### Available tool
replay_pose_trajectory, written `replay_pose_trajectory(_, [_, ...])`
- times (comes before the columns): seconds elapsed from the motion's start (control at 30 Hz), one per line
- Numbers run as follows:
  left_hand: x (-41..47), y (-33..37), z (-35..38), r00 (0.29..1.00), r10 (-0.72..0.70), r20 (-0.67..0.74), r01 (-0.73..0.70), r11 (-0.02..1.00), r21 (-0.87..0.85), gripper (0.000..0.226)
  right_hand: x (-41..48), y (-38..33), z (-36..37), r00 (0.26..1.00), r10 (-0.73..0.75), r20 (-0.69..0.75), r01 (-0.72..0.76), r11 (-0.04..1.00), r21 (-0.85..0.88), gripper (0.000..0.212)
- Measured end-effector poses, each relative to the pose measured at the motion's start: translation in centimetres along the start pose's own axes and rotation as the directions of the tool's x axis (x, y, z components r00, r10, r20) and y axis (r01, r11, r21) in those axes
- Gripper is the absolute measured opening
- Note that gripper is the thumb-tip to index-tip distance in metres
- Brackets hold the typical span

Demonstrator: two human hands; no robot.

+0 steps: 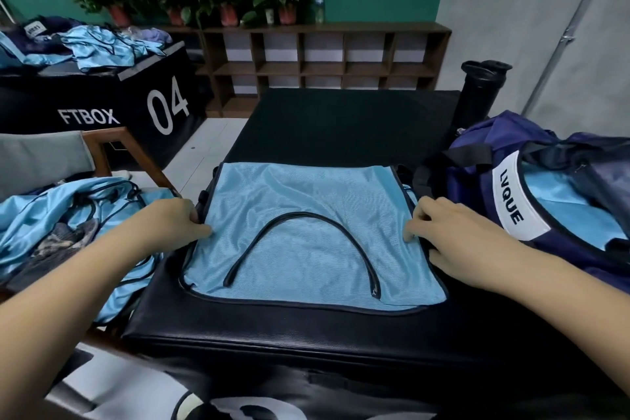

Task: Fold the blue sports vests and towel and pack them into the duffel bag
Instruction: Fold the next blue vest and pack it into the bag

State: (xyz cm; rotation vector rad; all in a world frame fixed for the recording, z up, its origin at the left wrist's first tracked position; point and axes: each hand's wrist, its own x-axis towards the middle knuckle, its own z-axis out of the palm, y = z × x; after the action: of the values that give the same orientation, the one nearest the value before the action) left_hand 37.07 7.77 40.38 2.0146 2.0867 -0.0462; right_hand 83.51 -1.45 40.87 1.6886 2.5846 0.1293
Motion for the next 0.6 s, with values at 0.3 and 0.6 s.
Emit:
replay_pose_trajectory(0.3, [2.0,1.0,-0.8,0.999,-0.042,0.004,0.042,0.997,-0.066,0.041,0.2,-1.3,0.7,0.975,-0.164,-0.153,0.17,0.985,0.024,0.017])
replay_pose_trajectory(0.6, [7.9,4.4,-0.1,0.961,0.072,-0.268,-0.063,0.997,0.042,0.027,0.0,-9.0,1.8,0.897,-0.378,-0.229,0.405,0.91,0.085,0.014])
